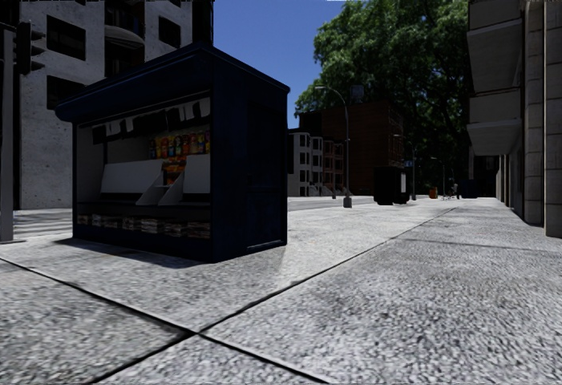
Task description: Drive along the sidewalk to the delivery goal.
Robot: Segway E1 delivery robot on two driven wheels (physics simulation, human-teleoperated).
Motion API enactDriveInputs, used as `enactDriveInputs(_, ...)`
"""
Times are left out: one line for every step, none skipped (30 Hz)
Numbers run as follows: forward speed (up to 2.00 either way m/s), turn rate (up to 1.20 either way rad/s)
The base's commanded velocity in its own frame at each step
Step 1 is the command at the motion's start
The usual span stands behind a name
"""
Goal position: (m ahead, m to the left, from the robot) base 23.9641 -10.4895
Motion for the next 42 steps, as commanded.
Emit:
enactDriveInputs(2.0,-0.5)
enactDriveInputs(2.0,-0.5)
enactDriveInputs(2.0,-0.5)
enactDriveInputs(2.0,-0.5)
enactDriveInputs(2.0,-0.5)
enactDriveInputs(2.0,-0.5)
enactDriveInputs(2.0,-0.5)
enactDriveInputs(2.0,-0.5)
enactDriveInputs(2.0,-0.5)
enactDriveInputs(2.0,-0.5)
enactDriveInputs(2.0,-0.5)
enactDriveInputs(2.0,-0.5)
enactDriveInputs(2.0,-0.5)
enactDriveInputs(2.0,-0.5)
enactDriveInputs(2.0,-0.49)
enactDriveInputs(2.0,-0.49)
enactDriveInputs(2.0,-0.13)
enactDriveInputs(2.0,-0.05)
enactDriveInputs(2.0,-0.05)
enactDriveInputs(2.0,0.0)
enactDriveInputs(2.0,0.0)
enactDriveInputs(2.0,0.0)
enactDriveInputs(2.0,0.0)
enactDriveInputs(2.0,0.0)
enactDriveInputs(2.0,0.0)
enactDriveInputs(2.0,0.0)
enactDriveInputs(2.0,0.0)
enactDriveInputs(2.0,0.0)
enactDriveInputs(2.0,0.0)
enactDriveInputs(2.0,0.0)
enactDriveInputs(2.0,0.0)
enactDriveInputs(2.0,0.0)
enactDriveInputs(2.0,0.0)
enactDriveInputs(2.0,0.0)
enactDriveInputs(2.0,0.0)
enactDriveInputs(2.0,0.0)
enactDriveInputs(2.0,-0.03)
enactDriveInputs(2.0,-0.18)
enactDriveInputs(2.0,-0.26)
enactDriveInputs(2.0,-0.33)
enactDriveInputs(2.0,-0.33)
enactDriveInputs(2.0,-0.4)
